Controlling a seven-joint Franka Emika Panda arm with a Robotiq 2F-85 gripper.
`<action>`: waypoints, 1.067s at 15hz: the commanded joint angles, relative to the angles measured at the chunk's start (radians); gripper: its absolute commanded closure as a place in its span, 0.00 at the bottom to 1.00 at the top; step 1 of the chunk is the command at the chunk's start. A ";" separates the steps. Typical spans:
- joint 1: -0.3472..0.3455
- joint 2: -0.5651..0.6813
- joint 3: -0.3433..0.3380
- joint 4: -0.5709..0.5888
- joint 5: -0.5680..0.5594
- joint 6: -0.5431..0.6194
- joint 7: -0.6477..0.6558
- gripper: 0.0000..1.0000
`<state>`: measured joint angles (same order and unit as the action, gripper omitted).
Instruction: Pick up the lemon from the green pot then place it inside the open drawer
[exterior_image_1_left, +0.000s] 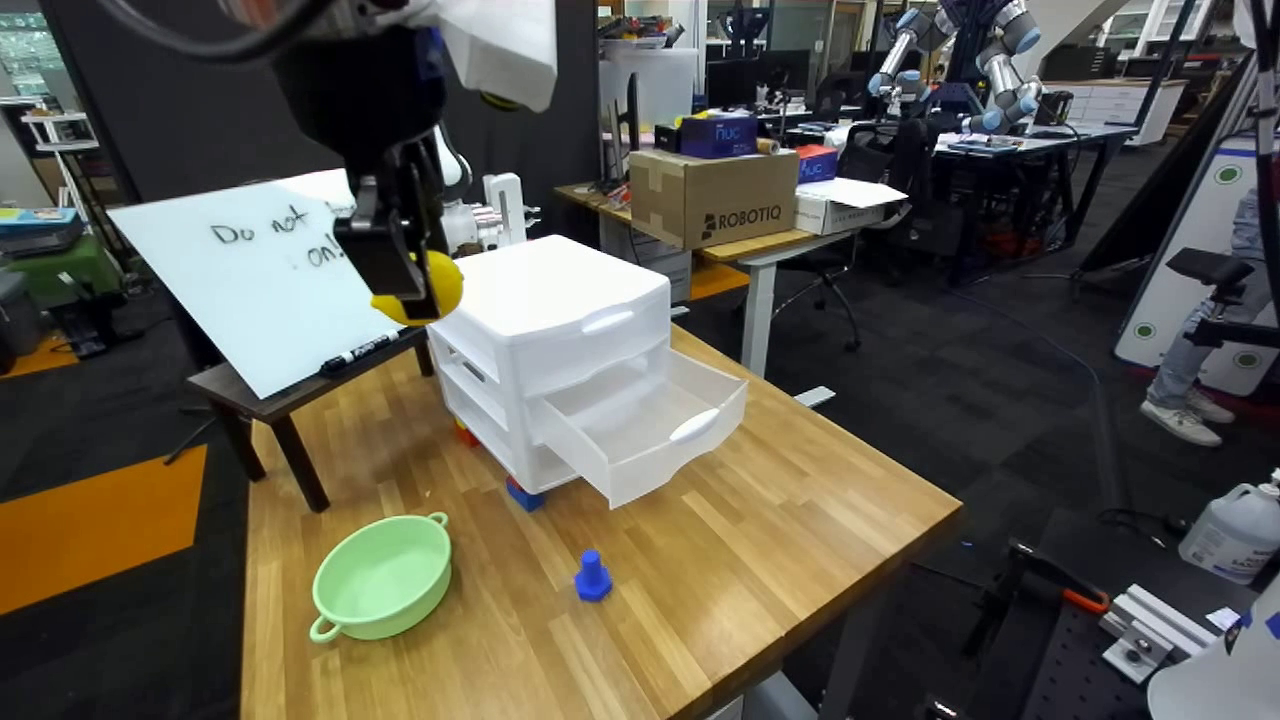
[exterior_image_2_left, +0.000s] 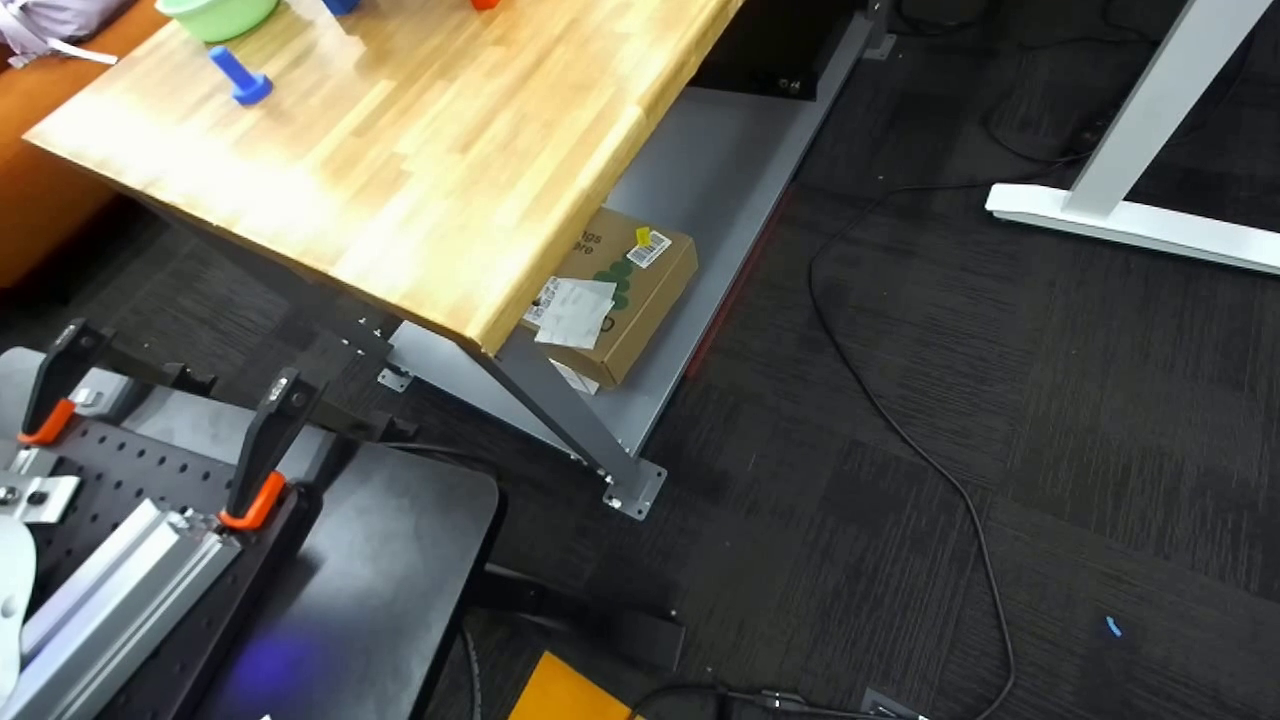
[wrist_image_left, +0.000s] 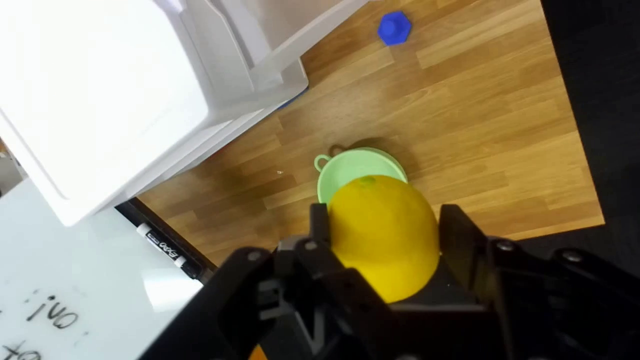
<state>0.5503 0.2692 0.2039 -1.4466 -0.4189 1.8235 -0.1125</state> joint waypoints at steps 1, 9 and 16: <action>-0.029 -0.121 -0.007 -0.179 0.024 0.117 0.076 0.68; -0.140 -0.305 0.057 -0.477 0.008 0.337 0.293 0.68; -0.148 -0.250 0.078 -0.403 0.008 0.264 0.260 0.43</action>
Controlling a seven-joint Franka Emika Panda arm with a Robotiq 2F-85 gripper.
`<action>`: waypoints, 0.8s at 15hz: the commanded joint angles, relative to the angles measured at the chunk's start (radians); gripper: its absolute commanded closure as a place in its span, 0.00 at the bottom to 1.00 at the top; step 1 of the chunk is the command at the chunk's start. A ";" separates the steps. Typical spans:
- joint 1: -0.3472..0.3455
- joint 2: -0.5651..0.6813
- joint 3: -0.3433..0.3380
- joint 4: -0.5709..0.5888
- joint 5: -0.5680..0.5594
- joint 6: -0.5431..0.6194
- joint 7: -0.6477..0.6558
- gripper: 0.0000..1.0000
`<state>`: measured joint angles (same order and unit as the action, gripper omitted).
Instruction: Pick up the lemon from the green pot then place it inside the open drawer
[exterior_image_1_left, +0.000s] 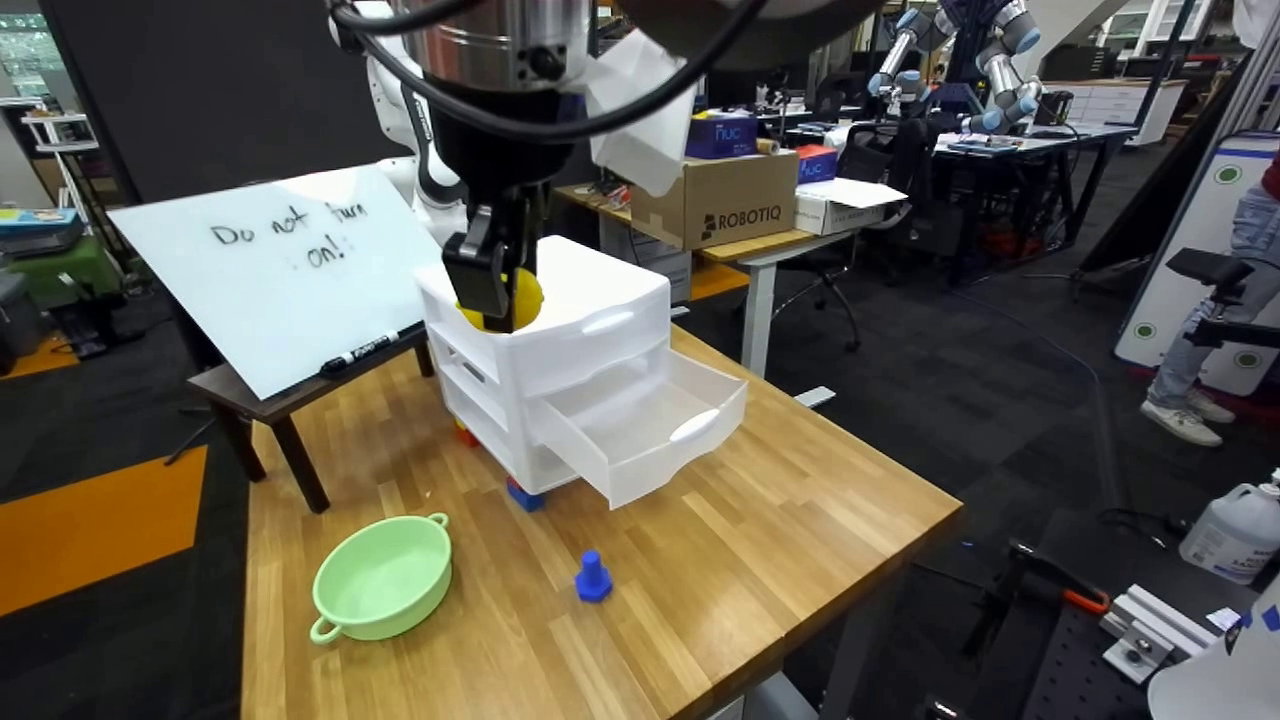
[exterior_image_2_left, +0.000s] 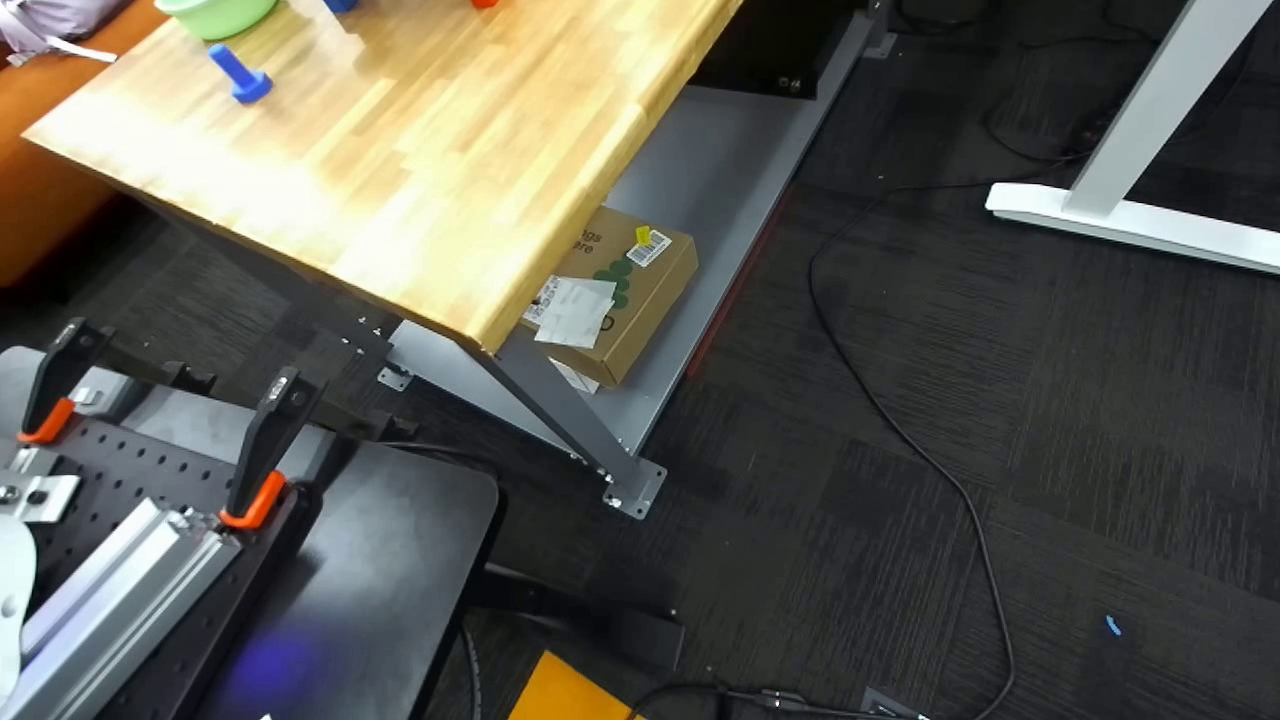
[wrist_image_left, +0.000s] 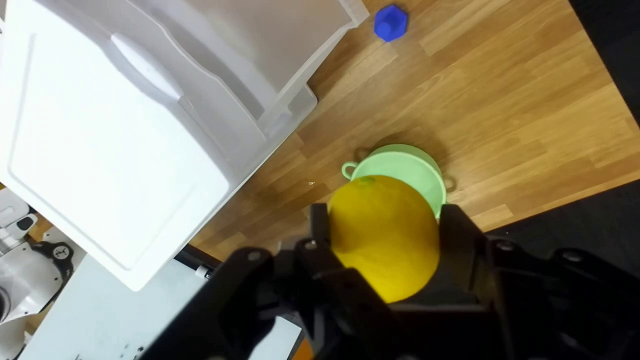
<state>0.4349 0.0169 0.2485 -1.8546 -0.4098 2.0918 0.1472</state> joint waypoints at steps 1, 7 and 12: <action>-0.033 0.003 0.034 0.005 -0.001 -0.004 0.000 0.43; -0.058 -0.031 0.020 -0.011 0.008 -0.001 0.021 0.68; -0.120 -0.102 0.006 -0.070 0.031 0.016 0.076 0.68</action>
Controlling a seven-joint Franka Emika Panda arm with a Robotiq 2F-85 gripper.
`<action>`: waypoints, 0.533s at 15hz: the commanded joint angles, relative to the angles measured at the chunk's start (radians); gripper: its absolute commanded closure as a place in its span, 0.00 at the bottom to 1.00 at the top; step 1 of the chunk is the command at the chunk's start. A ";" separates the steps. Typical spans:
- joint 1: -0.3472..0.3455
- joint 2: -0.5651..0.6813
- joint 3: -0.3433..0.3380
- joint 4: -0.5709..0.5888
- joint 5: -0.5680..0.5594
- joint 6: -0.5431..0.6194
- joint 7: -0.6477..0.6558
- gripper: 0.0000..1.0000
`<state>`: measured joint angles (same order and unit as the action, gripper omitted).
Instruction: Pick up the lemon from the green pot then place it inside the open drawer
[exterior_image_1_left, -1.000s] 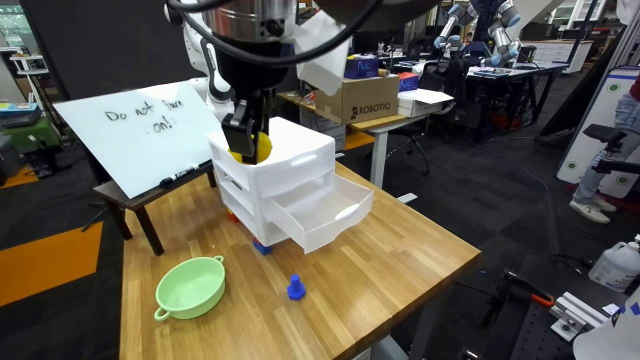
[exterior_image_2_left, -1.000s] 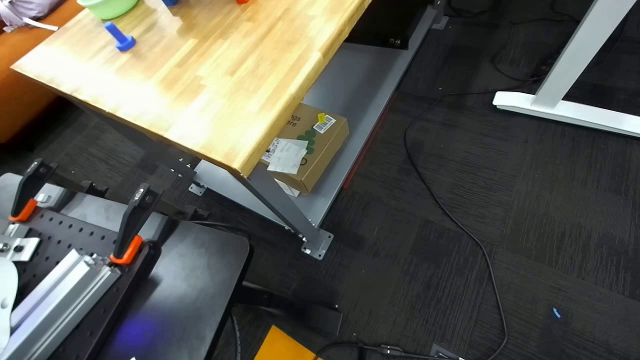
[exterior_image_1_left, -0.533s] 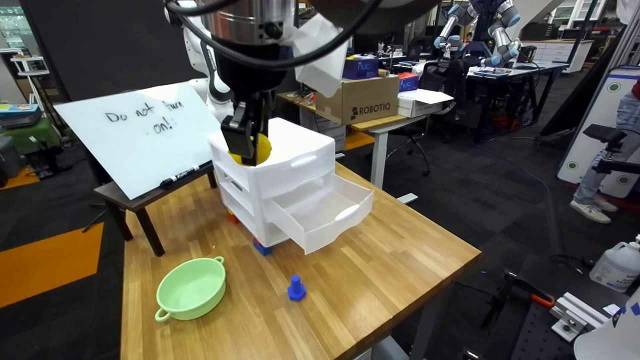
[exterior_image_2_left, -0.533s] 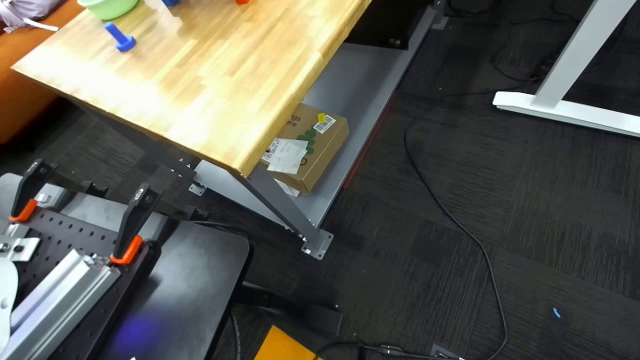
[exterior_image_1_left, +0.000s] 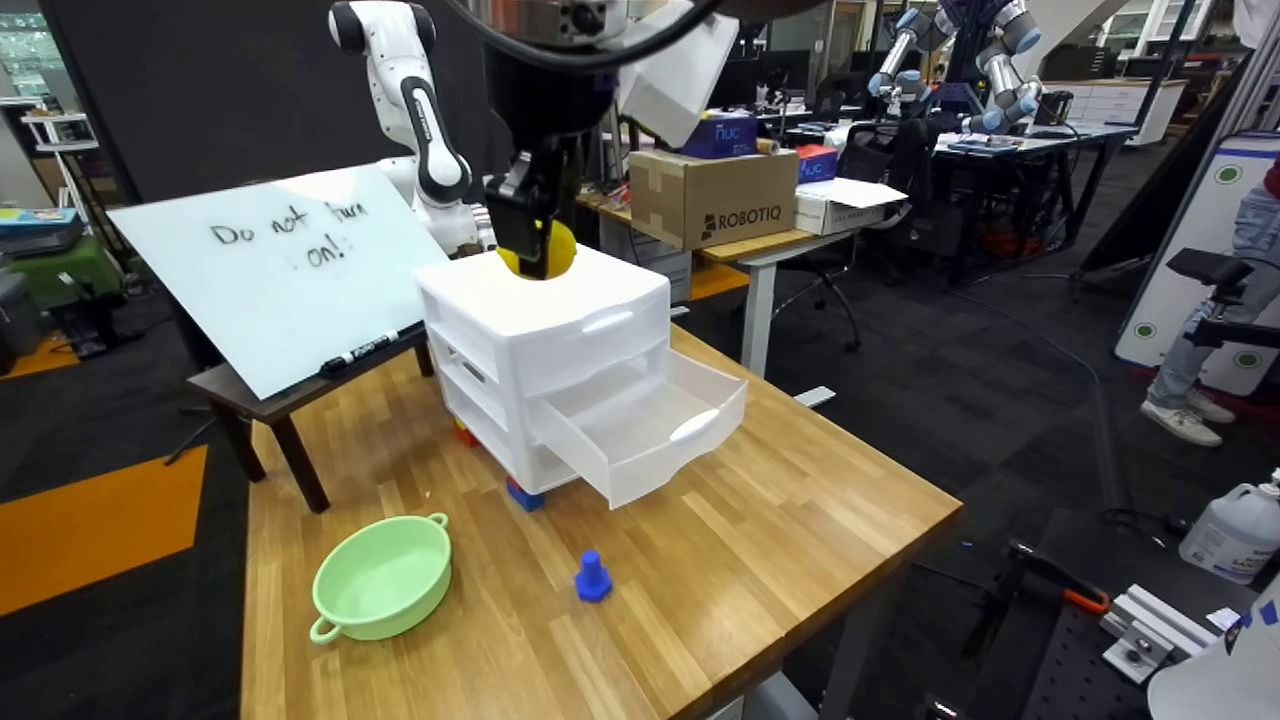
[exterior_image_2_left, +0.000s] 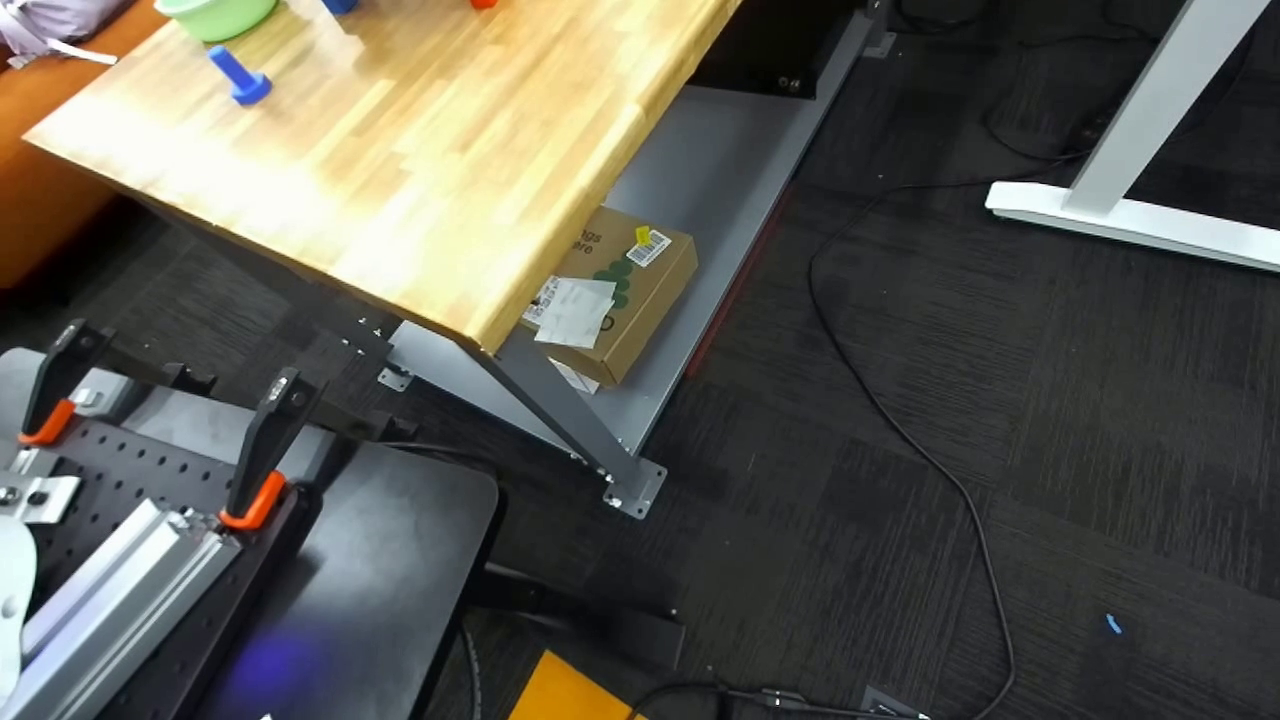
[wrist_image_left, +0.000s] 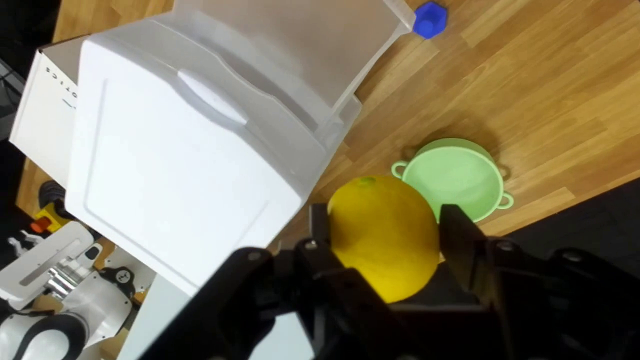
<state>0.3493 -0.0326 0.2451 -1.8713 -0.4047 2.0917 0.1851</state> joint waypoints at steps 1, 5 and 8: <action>-0.045 -0.066 0.009 -0.067 0.030 0.013 0.055 0.68; -0.081 -0.116 0.004 -0.144 0.062 0.019 0.123 0.68; -0.111 -0.145 -0.003 -0.191 0.082 0.014 0.159 0.68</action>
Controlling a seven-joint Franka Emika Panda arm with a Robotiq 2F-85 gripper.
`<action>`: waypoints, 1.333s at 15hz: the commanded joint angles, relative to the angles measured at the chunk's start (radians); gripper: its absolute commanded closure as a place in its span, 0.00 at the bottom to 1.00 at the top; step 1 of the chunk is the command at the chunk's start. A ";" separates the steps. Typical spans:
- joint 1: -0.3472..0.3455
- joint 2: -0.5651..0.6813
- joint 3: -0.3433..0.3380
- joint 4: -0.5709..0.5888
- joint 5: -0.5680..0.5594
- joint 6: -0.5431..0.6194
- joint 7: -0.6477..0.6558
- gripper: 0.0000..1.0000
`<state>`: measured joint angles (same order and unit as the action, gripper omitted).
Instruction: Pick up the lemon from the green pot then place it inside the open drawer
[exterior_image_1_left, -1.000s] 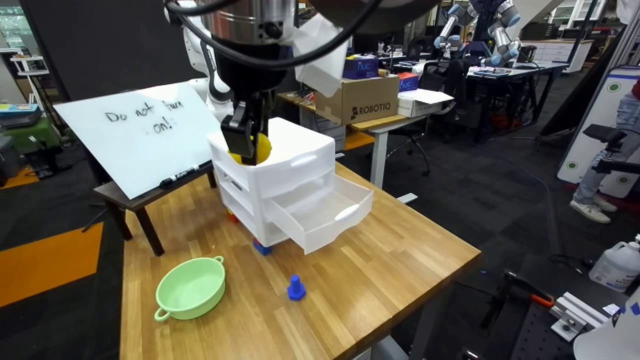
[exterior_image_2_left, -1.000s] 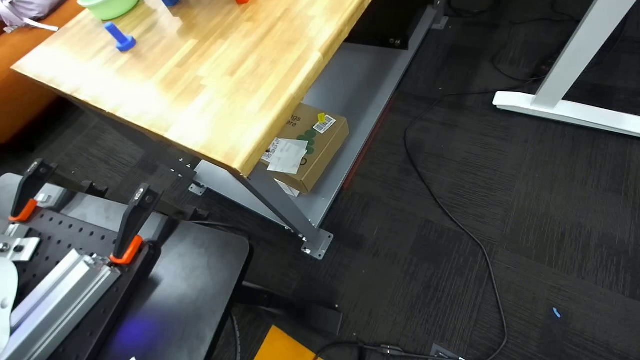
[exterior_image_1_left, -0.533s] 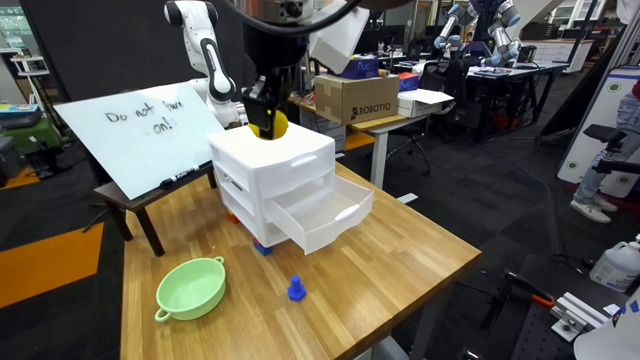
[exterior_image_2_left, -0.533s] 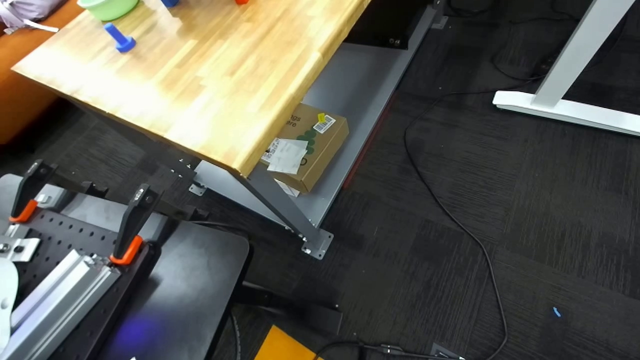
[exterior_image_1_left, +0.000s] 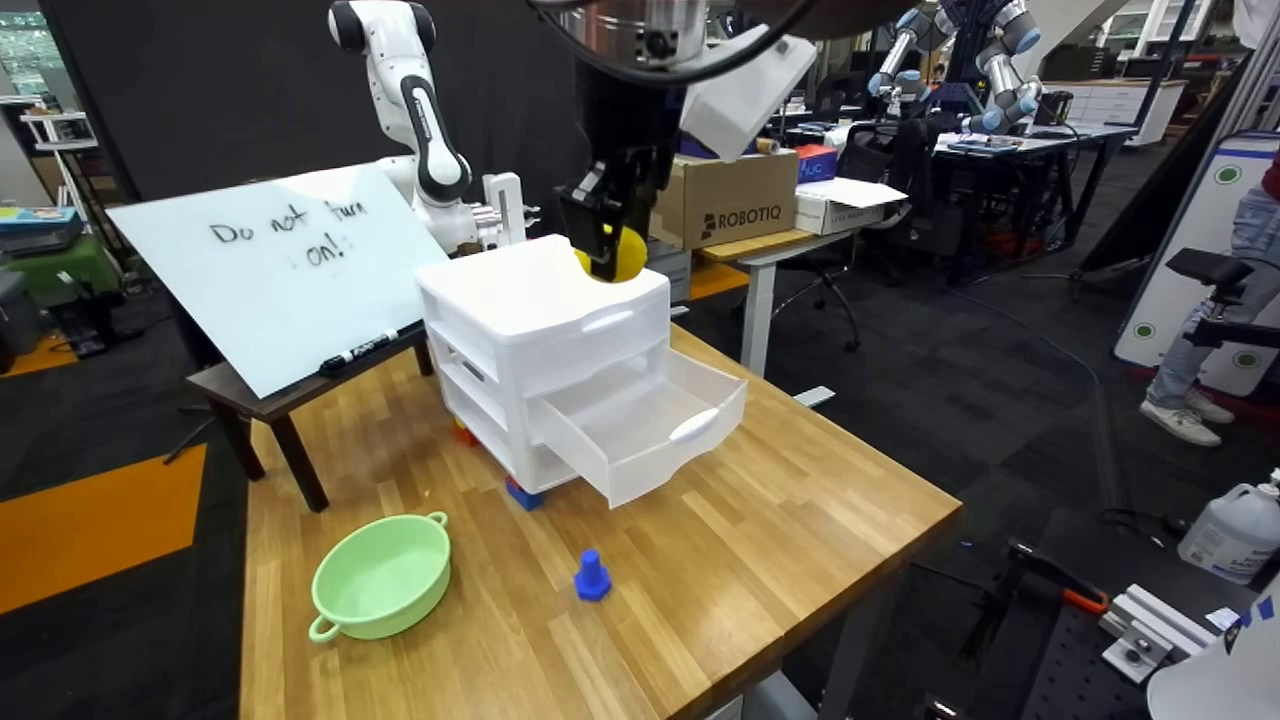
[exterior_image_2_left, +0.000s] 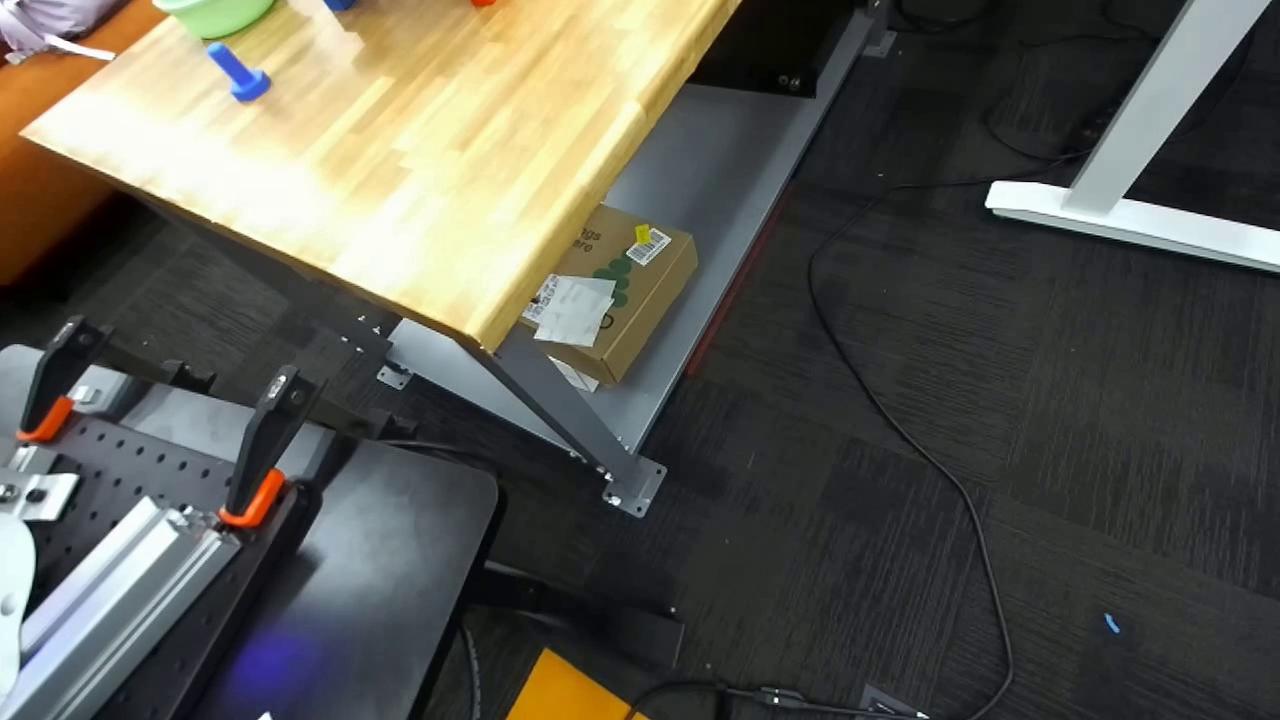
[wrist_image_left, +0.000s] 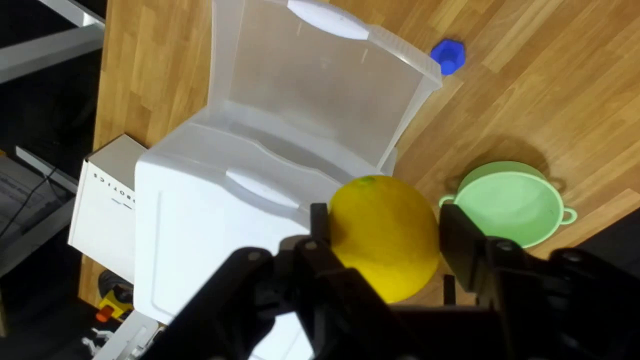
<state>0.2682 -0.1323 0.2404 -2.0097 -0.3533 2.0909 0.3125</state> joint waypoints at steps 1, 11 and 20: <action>-0.039 -0.051 0.000 -0.063 0.038 0.015 0.038 0.68; -0.069 -0.033 -0.004 -0.056 0.057 0.011 0.029 0.43; -0.098 0.004 -0.027 -0.026 0.061 0.006 0.026 0.68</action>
<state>0.1902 -0.1602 0.2139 -2.0600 -0.3017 2.1039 0.3437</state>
